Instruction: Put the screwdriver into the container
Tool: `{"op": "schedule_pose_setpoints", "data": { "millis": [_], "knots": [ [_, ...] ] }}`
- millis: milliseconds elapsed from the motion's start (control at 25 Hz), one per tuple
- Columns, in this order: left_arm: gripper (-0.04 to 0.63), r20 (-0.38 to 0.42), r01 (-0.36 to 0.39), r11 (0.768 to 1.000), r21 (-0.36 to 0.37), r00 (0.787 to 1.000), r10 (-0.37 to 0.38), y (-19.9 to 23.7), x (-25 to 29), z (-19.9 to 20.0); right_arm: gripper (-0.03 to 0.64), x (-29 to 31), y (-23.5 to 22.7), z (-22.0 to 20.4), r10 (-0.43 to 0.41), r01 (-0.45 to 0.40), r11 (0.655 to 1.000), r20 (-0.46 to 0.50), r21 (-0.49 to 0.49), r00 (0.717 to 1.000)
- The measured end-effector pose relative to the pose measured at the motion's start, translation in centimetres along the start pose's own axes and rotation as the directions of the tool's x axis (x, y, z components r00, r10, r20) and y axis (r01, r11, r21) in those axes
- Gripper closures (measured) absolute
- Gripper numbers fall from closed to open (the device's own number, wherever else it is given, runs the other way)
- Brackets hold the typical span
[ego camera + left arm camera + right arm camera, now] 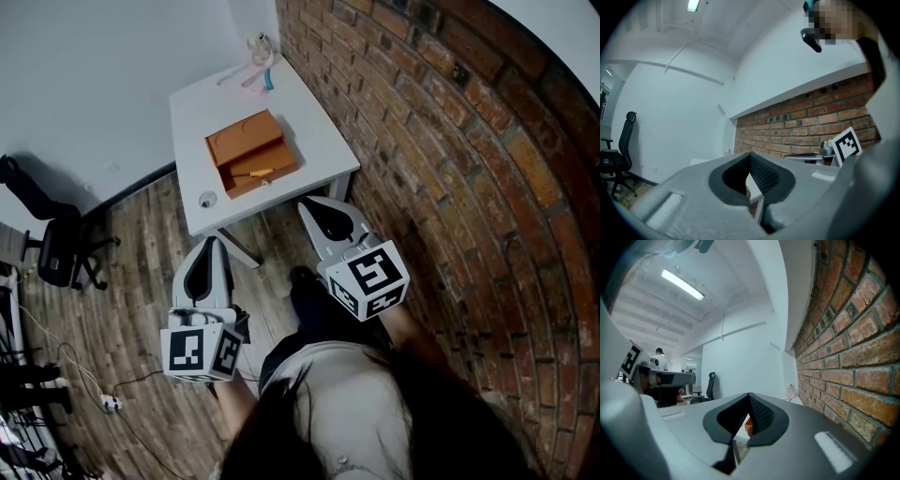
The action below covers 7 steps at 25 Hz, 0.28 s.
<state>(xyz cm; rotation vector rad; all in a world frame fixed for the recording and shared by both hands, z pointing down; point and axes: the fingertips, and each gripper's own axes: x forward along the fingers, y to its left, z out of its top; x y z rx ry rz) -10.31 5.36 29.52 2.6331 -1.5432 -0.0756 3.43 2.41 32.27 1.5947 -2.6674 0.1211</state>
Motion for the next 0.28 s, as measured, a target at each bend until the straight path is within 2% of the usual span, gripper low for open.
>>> {"op": "schedule_pose_setpoints", "data": {
  "millis": [280],
  "knots": [
    [0.595,0.003,0.007,1.000,-0.002,1.000,-0.007,-0.56,0.13,0.20,0.614,-0.23,-0.26,-0.12,0.003,-0.003,1.000,-0.001,0.014,1.000]
  ]
}}
